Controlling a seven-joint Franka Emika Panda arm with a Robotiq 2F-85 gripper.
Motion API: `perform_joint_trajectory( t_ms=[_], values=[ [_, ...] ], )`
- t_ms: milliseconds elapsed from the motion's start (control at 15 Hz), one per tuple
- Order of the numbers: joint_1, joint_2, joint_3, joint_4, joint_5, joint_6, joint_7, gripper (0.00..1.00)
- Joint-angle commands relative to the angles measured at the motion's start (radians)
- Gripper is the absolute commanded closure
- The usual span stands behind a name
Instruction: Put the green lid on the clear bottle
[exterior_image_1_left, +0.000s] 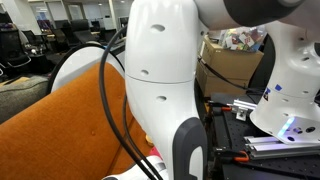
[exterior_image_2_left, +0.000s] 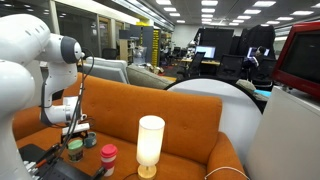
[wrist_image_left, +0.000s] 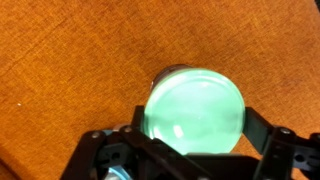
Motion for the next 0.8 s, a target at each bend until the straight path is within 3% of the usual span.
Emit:
perform_joint_trajectory(
  t_ms=[0, 733],
  values=[
    [-0.012, -0.009, -0.003, -0.027, -0.015, 0.021, 0.012, 0.31],
    [-0.047, 0.032, 0.024, 0.019, -0.025, 0.032, -0.046, 0.31]
  ],
)
